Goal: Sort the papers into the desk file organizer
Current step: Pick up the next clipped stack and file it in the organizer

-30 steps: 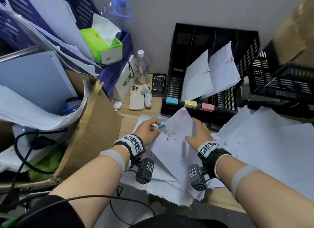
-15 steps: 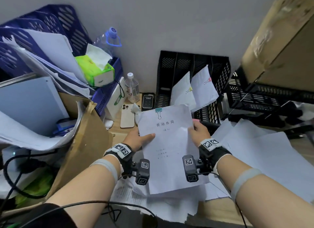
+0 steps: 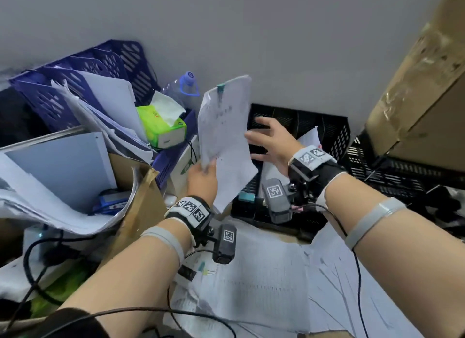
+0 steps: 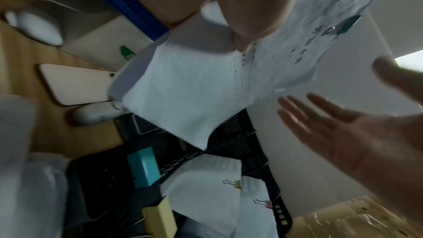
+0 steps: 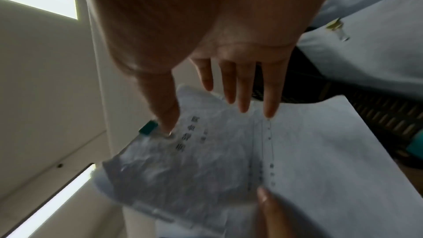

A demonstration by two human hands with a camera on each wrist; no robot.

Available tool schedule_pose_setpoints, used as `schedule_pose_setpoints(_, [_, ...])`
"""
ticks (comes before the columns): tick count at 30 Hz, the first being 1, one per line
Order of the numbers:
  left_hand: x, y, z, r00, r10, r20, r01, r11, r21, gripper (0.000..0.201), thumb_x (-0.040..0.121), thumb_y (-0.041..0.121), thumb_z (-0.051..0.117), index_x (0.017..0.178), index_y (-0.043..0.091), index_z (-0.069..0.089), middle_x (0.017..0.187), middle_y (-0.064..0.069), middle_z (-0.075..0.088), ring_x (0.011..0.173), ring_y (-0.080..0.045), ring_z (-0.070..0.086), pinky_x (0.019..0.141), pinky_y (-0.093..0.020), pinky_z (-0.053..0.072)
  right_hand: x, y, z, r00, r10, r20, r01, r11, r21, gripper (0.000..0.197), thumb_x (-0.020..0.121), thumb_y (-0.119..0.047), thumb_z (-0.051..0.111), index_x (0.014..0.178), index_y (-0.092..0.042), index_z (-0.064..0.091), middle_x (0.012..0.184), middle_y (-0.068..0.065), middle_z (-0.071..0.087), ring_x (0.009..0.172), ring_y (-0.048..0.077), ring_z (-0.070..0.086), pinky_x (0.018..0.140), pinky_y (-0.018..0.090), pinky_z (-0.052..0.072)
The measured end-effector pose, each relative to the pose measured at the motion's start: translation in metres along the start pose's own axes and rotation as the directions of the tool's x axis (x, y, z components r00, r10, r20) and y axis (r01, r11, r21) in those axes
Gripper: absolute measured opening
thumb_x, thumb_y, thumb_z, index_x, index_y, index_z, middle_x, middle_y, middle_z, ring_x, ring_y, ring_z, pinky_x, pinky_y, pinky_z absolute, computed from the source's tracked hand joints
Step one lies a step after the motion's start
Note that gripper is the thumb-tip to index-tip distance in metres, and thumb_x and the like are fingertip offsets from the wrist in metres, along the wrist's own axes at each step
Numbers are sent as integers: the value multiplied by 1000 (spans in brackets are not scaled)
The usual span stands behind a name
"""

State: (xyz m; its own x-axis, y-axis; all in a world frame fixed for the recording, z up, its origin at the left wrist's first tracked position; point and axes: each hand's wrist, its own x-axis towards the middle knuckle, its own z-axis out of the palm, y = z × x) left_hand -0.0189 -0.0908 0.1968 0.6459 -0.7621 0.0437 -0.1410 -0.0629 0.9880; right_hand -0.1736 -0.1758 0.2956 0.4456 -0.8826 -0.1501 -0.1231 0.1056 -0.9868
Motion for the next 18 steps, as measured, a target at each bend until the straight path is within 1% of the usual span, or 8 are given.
schedule_pose_setpoints(3, [2,15,21,983,184,22,-184,983,5,26,103,19,50,116,7,69,100,-1,69,98,-25,67,80,-23,45,-2,-19,6,991,-55,126,47,997,65,87,75,-43,76,147,-28,29,135,4,51,122,19,55,88,50,55])
schedule_pose_setpoints(6, [0,20,41,957,275,97,-271,961,-46,32,104,4,44,129,9,63,113,8,65,104,0,58,88,-9,47,1,-31,7,991,-50,122,45,998,43,90,71,-62,69,146,-31,30,138,-3,49,116,19,59,78,49,59])
schedule_pose_setpoints(8, [4,12,57,955,278,107,-274,960,-49,45,98,-7,42,133,13,63,125,8,65,114,2,57,103,-18,45,4,-35,2,994,17,107,-20,1000,22,87,71,-69,62,144,-34,32,139,-3,47,114,23,59,75,49,60])
schedule_pose_setpoints(10, [12,-1,71,967,223,125,-219,975,-48,59,91,-7,42,136,25,62,135,7,64,127,-6,57,113,-34,44,8,-35,-5,992,81,97,-84,996,24,81,69,-71,65,138,-38,38,134,2,53,111,29,61,72,50,60])
schedule_pose_setpoints(12, [17,-10,81,971,195,140,-192,981,-34,61,90,0,42,139,32,58,139,6,61,133,-10,54,115,-40,42,12,-30,-12,993,107,50,-107,994,0,71,72,-64,68,131,-33,43,121,10,61,105,33,65,68,51,60])
schedule_pose_setpoints(15, [25,-26,93,968,180,175,-189,981,35,62,94,1,45,146,35,49,146,2,55,136,-17,51,116,-41,40,23,-21,-21,992,71,-108,-81,993,-88,33,90,-25,57,121,-20,49,113,13,62,99,33,66,63,52,60])
schedule_pose_setpoints(16, [27,-30,97,963,187,197,-204,976,73,68,93,-2,47,148,37,44,146,2,53,135,-18,51,116,-42,40,27,-17,-25,989,62,-137,-76,992,-102,31,91,-16,48,121,-22,50,116,9,60,99,34,64,62,52,60])
schedule_pose_setpoints(18, [28,-34,101,948,162,273,-197,974,109,72,92,-4,51,150,36,37,141,5,54,128,-16,53,113,-39,42,32,-10,-30,990,44,-132,-60,992,-114,46,91,-9,37,131,-29,47,128,2,54,103,33,59,59,49,61])
